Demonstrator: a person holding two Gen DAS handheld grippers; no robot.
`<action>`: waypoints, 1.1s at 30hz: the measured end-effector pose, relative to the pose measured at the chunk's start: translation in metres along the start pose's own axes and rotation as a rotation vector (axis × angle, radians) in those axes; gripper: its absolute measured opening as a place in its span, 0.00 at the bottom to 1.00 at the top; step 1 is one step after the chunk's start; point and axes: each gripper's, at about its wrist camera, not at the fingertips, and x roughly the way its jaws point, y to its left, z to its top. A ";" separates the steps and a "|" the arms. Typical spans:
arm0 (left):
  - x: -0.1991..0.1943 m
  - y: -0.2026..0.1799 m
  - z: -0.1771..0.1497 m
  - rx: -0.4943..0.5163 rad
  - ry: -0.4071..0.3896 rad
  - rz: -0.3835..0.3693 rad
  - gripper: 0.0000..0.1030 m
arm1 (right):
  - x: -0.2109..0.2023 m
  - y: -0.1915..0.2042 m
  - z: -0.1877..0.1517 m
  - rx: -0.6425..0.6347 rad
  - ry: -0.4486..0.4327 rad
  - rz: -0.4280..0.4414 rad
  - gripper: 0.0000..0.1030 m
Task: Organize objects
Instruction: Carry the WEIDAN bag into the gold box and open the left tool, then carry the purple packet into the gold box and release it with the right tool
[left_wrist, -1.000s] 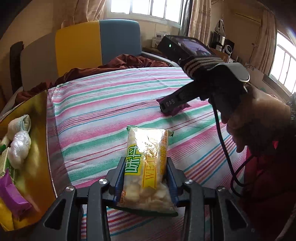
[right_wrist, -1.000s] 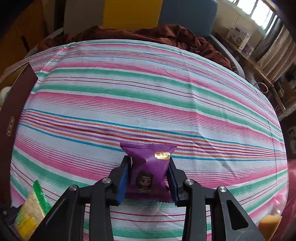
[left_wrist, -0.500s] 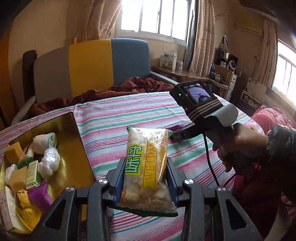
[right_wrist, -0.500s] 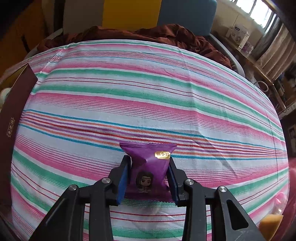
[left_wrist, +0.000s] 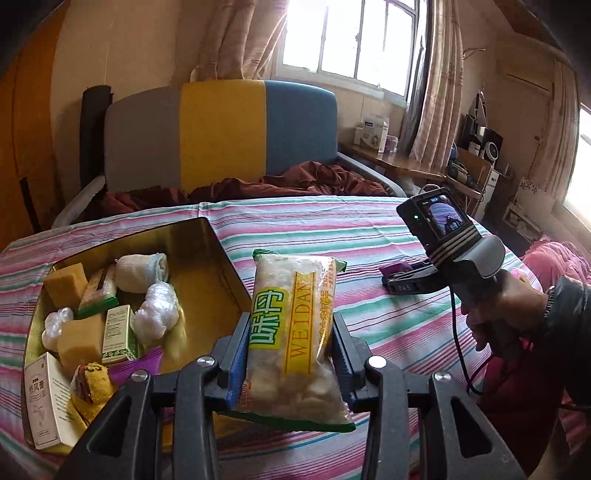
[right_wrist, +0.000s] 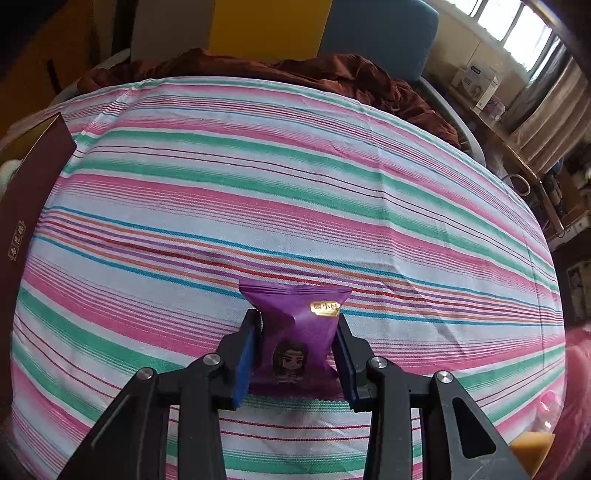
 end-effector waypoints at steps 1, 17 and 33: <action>-0.002 0.005 0.000 -0.014 0.000 0.000 0.39 | 0.000 0.000 0.000 -0.003 -0.001 -0.003 0.38; -0.039 0.178 -0.031 -0.456 0.011 0.128 0.39 | -0.004 0.011 -0.001 -0.037 -0.005 -0.038 0.38; 0.045 0.091 0.002 -0.336 0.132 -0.014 0.39 | -0.007 0.012 0.000 -0.055 -0.006 -0.053 0.38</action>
